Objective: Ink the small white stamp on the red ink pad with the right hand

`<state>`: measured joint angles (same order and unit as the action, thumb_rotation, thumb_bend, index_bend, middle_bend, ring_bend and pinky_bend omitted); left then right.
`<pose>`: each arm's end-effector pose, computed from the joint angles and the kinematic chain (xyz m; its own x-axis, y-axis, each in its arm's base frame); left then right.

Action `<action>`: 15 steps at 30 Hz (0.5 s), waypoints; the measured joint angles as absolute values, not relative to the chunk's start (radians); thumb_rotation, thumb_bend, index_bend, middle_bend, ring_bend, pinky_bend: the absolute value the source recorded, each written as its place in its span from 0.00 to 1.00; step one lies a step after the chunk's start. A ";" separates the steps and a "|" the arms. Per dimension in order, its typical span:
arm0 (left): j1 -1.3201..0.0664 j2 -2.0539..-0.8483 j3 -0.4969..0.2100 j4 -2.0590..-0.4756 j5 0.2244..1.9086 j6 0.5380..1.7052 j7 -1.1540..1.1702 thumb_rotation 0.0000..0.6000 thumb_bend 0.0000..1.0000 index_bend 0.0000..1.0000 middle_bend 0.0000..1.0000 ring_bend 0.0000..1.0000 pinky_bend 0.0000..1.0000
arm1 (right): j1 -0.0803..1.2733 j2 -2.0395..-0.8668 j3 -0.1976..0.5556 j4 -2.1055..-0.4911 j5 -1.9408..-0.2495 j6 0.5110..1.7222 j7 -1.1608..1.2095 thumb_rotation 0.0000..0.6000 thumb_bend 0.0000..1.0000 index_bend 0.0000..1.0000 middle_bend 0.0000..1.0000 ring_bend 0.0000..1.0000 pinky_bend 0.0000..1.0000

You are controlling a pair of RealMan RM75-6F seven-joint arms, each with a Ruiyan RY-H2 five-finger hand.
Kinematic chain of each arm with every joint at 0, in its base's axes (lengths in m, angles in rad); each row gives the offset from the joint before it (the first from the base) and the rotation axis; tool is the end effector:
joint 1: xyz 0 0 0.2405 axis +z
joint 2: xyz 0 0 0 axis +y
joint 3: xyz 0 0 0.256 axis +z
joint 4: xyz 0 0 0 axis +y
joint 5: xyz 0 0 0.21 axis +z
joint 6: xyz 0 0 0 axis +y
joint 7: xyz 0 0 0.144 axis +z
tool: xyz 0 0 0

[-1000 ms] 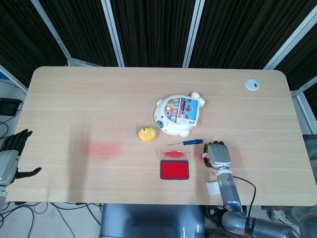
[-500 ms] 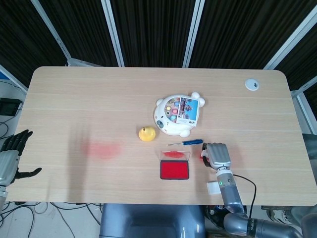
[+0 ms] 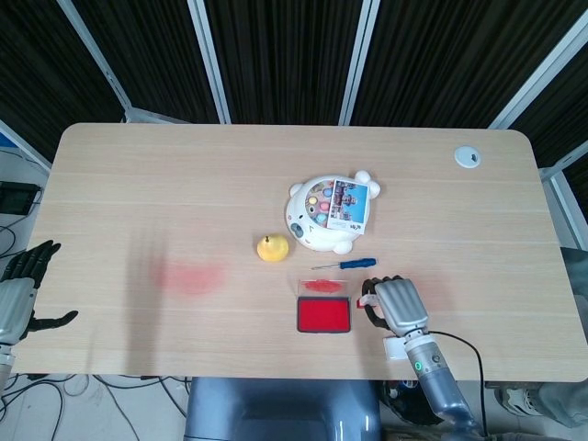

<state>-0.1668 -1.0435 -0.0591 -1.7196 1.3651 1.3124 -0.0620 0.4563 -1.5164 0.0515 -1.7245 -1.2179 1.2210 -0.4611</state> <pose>-0.3049 0.2042 0.1578 0.2845 0.1359 0.9490 0.9548 0.0491 -0.2933 -0.1860 -0.2476 -0.0014 0.3788 -0.2551 0.8896 -0.9149 -0.2481 0.3185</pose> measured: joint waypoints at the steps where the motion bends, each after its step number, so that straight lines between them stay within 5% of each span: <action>1: -0.166 -1.043 -0.058 -1.720 1.366 1.313 -0.062 1.00 0.00 0.00 0.00 0.00 0.00 | 0.452 -1.514 0.035 -1.727 -1.249 1.223 -0.447 1.00 0.62 0.75 0.64 0.50 0.47; 15: -0.162 -1.044 -0.056 -1.724 1.368 1.319 -0.064 1.00 0.00 0.00 0.00 0.00 0.00 | 0.421 -1.700 -0.034 -1.592 -1.424 1.242 -0.376 1.00 0.62 0.76 0.64 0.51 0.47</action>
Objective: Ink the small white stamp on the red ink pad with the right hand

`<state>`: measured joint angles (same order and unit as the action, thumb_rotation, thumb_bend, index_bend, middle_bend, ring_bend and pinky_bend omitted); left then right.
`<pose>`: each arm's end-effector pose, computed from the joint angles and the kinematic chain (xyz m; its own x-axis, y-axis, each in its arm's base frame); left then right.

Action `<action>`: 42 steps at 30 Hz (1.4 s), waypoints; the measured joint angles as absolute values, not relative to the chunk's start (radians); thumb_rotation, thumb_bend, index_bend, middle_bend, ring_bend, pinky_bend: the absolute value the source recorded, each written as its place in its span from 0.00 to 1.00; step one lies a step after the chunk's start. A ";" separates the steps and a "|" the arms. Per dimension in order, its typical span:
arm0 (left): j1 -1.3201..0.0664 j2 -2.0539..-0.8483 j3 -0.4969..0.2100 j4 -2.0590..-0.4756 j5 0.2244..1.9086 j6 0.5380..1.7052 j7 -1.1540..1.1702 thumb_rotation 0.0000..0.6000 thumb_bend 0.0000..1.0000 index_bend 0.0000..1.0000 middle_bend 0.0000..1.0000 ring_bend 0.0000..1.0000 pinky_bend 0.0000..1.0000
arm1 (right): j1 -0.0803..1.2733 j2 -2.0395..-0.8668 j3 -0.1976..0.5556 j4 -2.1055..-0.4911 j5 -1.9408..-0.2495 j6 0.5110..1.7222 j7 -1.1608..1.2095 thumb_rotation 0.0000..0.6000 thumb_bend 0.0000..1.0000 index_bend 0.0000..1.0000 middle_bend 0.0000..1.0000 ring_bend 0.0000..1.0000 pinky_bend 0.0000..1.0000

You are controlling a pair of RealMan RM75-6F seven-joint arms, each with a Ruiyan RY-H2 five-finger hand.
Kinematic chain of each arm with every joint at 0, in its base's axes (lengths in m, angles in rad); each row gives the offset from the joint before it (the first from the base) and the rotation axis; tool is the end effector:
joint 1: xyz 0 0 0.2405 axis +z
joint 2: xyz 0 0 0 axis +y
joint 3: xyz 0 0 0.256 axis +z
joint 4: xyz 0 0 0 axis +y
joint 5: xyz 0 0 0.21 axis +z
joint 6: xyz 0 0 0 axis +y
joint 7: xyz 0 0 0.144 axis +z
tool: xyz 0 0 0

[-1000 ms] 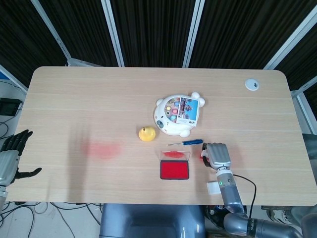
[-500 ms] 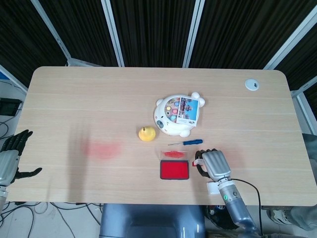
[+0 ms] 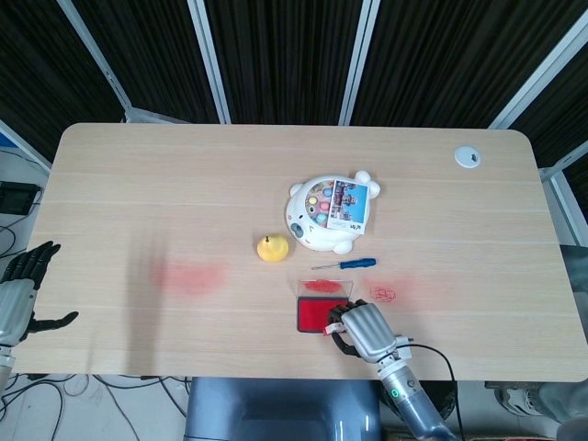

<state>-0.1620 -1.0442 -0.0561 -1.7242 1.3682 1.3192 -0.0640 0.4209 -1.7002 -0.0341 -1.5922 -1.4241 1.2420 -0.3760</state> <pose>-0.3044 0.2020 0.1574 0.2786 0.1344 0.9510 0.9565 0.0507 -0.2874 -0.1625 -0.2108 -0.0535 0.3245 -0.2720 0.9059 -0.8967 -0.3932 0.2032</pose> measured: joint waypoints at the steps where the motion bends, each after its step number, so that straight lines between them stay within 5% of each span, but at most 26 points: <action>1: -0.162 -1.044 -0.056 -1.724 1.368 1.318 -0.063 1.00 0.00 0.00 0.00 0.00 0.00 | 0.420 -1.725 -0.032 -1.570 -1.427 1.241 -0.385 1.00 0.62 0.76 0.64 0.51 0.47; 13: -0.168 -1.037 -0.057 -1.726 1.360 1.302 -0.076 1.00 0.00 0.00 0.00 0.00 0.00 | 0.438 -1.885 0.056 -1.450 -1.372 1.214 -0.507 1.00 0.62 0.76 0.64 0.51 0.47; 42: -0.173 -1.028 -0.056 -1.731 1.356 1.288 -0.099 1.00 0.00 0.00 0.00 0.00 0.00 | 0.452 -1.936 0.084 -1.401 -1.363 1.202 -0.579 1.00 0.62 0.76 0.64 0.51 0.47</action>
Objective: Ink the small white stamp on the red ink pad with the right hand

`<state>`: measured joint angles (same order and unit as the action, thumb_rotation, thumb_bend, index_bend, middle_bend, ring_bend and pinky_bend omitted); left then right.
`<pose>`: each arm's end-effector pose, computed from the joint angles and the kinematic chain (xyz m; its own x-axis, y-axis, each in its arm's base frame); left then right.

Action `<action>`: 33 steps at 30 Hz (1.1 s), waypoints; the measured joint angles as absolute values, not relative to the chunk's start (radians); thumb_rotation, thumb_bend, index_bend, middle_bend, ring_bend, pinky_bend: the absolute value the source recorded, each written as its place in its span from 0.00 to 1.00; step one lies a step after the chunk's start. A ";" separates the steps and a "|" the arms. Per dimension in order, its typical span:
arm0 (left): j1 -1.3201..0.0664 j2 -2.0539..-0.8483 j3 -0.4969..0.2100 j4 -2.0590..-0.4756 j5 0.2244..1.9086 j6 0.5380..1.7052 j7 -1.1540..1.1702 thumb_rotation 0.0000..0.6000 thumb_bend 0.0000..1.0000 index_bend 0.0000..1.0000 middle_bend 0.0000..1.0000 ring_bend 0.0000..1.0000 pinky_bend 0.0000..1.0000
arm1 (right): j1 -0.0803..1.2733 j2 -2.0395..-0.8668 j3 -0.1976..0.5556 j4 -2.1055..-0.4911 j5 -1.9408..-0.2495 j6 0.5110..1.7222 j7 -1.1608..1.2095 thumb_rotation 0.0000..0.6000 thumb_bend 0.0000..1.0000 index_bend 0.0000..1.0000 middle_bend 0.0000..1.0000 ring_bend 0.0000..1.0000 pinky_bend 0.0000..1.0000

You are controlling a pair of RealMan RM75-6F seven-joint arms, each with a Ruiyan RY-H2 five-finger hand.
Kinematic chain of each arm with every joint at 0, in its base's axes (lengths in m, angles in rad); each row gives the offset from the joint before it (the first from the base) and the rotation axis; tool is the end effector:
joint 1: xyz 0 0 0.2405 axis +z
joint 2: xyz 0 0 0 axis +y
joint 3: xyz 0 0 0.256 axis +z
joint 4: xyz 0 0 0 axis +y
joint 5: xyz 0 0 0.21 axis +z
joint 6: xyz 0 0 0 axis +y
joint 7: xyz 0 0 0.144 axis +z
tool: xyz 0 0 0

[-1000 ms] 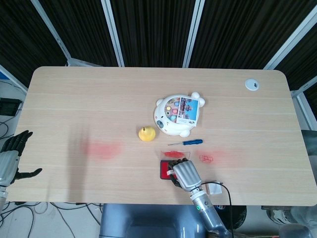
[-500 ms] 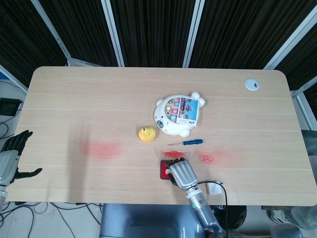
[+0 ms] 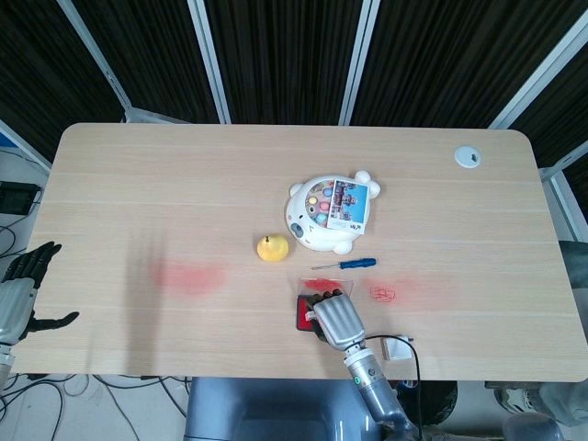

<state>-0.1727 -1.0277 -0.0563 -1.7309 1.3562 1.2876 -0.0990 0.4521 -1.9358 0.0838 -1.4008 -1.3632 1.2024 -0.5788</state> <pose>-0.3052 0.2045 0.1585 0.2500 0.1580 0.9553 0.9632 0.0599 -0.2619 -0.1312 -0.2329 -0.1020 0.4235 -0.1818 0.8875 -0.8624 -0.3809 0.3335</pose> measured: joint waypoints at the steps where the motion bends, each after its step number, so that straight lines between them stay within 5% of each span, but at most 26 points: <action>1: -0.173 -1.028 -0.056 -1.731 1.357 1.288 -0.098 1.00 0.00 0.00 0.00 0.00 0.00 | 0.454 -1.932 0.087 -1.408 -1.365 1.204 -0.583 1.00 0.62 0.76 0.64 0.51 0.47; 33: -0.171 -1.027 -0.053 -1.731 1.365 1.292 -0.104 1.00 0.00 0.00 0.00 0.00 0.00 | 0.445 -1.924 0.080 -1.416 -1.375 1.218 -0.584 1.00 0.62 0.76 0.64 0.51 0.47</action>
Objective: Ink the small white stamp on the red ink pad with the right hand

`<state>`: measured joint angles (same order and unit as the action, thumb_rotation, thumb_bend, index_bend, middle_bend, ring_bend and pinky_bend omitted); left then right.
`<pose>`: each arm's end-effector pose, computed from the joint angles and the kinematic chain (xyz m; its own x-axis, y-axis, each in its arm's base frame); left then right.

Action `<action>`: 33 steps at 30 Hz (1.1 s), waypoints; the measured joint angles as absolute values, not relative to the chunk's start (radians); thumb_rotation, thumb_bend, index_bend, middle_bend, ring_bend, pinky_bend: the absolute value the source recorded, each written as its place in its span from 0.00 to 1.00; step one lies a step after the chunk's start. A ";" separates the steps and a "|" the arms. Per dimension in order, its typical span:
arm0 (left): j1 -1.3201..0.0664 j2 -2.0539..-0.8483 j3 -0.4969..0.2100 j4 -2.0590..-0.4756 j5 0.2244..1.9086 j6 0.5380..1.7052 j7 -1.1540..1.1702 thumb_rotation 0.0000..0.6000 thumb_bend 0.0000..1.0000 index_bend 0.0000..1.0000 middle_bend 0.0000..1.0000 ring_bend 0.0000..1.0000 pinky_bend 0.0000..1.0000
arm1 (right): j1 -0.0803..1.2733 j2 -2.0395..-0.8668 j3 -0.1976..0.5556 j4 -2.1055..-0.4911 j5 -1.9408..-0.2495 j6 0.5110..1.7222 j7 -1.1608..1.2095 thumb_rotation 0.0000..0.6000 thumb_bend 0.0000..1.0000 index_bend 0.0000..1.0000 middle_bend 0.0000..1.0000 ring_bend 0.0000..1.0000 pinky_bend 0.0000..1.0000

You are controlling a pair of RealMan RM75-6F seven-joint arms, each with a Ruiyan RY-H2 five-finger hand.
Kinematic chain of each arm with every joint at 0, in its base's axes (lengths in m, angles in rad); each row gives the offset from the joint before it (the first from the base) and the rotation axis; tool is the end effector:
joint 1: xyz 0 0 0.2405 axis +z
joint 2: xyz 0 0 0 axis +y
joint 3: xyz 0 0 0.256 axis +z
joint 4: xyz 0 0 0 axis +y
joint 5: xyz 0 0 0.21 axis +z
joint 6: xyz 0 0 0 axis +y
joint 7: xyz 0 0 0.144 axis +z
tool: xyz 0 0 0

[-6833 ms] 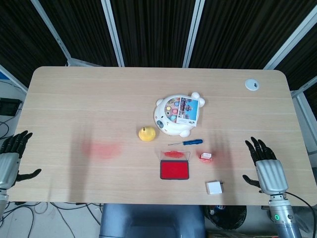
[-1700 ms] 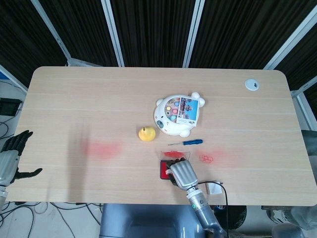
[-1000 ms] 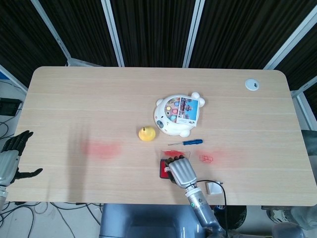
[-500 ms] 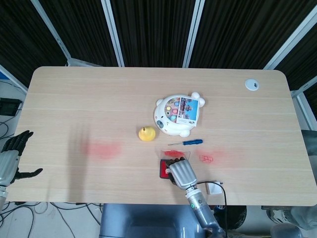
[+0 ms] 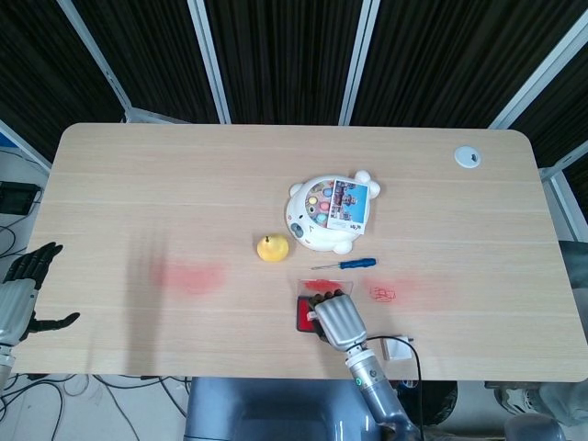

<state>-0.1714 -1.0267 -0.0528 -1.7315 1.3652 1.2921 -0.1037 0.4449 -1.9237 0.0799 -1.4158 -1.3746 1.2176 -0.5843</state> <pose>-0.3045 0.2035 0.1585 0.2486 0.1578 0.9557 0.9642 0.0536 -0.2596 -0.1321 -0.2316 -0.0972 0.4247 -0.1670 0.8898 -0.8604 -0.3804 0.3392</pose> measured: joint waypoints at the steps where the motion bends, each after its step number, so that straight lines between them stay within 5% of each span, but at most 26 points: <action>1: -0.171 -1.027 -0.053 -1.731 1.366 1.293 -0.103 1.00 0.00 0.00 0.00 0.00 0.00 | 0.446 -1.910 0.086 -1.434 -1.382 1.226 -0.581 1.00 0.62 0.76 0.64 0.51 0.47; 16: -0.166 -1.036 -0.048 -1.736 1.374 1.307 -0.084 1.00 0.00 0.00 0.00 0.00 0.00 | 0.402 -1.719 0.095 -1.487 -1.390 1.275 -0.505 1.00 0.61 0.76 0.63 0.51 0.47; 33: -0.162 -1.035 -0.048 -1.750 1.362 1.301 -0.097 1.00 0.00 0.00 0.00 0.00 0.00 | 0.389 -1.768 0.093 -1.309 -1.351 1.229 -0.366 1.00 0.52 0.76 0.59 0.47 0.47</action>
